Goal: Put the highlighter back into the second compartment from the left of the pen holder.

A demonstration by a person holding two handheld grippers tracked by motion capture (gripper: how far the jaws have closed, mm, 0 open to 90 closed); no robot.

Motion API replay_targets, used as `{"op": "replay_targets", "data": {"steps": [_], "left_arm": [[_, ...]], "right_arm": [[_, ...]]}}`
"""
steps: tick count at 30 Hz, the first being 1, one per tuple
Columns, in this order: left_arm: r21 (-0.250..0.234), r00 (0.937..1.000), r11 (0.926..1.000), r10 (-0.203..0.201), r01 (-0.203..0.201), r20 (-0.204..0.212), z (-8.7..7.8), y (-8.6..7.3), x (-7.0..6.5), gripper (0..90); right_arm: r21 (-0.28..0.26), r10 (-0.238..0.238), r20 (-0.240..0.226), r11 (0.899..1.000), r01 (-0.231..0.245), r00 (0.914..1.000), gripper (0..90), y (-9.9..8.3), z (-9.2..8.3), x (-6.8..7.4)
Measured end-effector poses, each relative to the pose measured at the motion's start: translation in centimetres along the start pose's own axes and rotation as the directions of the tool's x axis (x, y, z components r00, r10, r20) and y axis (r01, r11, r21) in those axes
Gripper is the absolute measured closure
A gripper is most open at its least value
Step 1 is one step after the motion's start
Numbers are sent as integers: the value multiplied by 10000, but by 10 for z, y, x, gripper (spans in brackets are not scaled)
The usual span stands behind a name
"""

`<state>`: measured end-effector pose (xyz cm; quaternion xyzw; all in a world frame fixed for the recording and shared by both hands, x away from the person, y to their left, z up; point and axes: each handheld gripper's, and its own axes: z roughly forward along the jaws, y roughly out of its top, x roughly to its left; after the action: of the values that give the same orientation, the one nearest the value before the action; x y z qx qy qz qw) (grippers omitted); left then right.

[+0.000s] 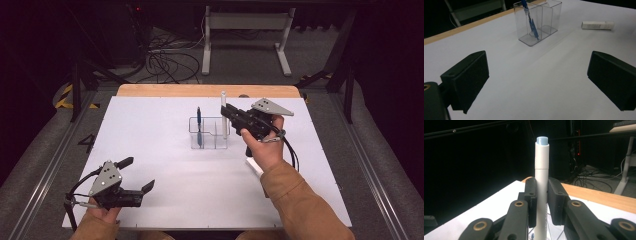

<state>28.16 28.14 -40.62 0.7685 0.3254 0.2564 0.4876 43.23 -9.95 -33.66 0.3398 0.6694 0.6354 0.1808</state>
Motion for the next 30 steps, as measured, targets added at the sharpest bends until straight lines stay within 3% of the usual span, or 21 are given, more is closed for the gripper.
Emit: {"op": "replay_targets", "data": {"steps": [9, 30], "left_arm": [[4, 10000, 10000, 24, -24, -2, 0, 0, 0, 46], [18, 10000, 10000, 48, -48, 14, 0, 0, 1, 46]], "right_arm": [[-274, -278, 145, 9992, 282, 9995, 796, -2, 16, 4], [-211, -558, 349, 9982, 565, 9978, 796, -10, 38, 8]]}}
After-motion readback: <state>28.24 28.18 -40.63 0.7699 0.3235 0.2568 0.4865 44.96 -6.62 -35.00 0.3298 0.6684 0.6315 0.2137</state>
